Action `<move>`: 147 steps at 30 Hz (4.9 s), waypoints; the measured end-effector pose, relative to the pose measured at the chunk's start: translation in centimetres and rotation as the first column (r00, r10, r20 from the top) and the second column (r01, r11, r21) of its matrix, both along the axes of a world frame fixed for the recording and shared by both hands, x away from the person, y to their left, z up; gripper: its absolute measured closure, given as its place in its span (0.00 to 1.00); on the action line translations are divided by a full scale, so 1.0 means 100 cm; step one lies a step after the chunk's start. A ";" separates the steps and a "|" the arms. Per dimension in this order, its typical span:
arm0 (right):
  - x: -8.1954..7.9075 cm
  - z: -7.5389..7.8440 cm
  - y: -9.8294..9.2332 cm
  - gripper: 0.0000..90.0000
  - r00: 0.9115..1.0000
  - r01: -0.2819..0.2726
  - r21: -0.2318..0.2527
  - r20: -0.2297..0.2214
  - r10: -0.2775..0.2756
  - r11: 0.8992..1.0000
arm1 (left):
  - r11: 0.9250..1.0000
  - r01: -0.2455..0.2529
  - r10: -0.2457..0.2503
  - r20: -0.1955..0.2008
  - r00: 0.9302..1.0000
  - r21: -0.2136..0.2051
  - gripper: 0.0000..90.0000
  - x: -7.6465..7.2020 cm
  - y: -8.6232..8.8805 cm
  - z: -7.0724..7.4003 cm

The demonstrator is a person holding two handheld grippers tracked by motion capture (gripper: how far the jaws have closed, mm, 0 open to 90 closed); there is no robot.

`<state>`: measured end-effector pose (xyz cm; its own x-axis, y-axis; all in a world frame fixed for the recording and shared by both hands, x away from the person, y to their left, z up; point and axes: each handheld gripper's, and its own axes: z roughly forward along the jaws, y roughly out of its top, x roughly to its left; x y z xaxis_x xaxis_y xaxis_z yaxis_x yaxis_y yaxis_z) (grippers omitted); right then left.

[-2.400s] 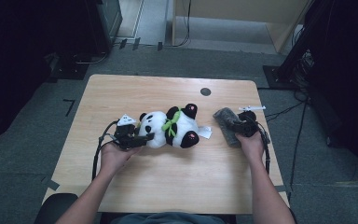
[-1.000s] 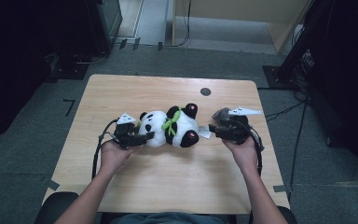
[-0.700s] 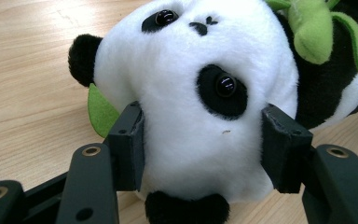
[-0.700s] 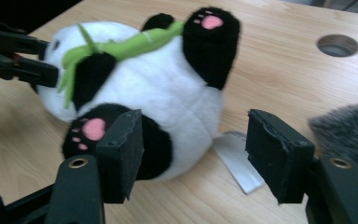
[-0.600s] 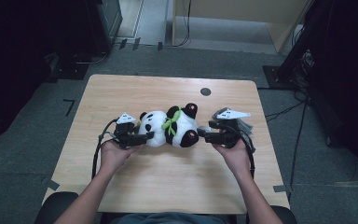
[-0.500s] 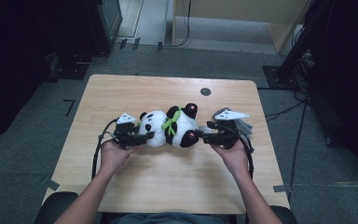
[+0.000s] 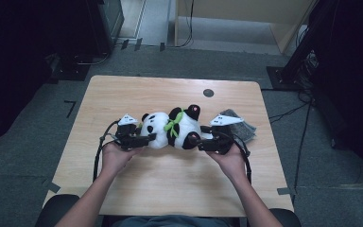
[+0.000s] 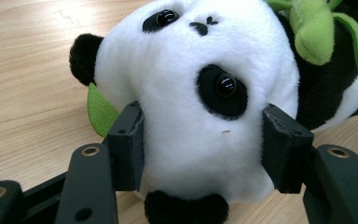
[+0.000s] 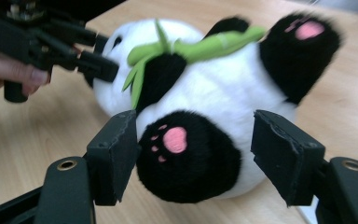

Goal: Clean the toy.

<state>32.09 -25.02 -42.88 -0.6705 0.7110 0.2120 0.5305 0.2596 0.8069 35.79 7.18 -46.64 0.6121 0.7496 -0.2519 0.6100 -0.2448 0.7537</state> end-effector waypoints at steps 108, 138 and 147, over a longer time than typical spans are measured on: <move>0.026 0.017 -0.029 0.32 0.999 -0.047 0.094 -0.010 0.048 0.994 | 0.983 0.162 -0.162 0.008 0.987 -0.083 0.74 0.004 0.019 0.030; 0.022 0.003 0.002 0.56 0.998 -0.065 -0.064 -0.005 0.064 0.996 | 0.989 0.129 -0.131 -0.023 0.991 -0.073 0.49 -0.001 0.001 0.041; 0.031 0.010 -0.013 0.56 0.996 -0.006 -0.016 -0.095 0.005 1.000 | 0.979 0.185 -0.174 0.126 0.977 -0.082 0.32 -0.005 0.012 0.038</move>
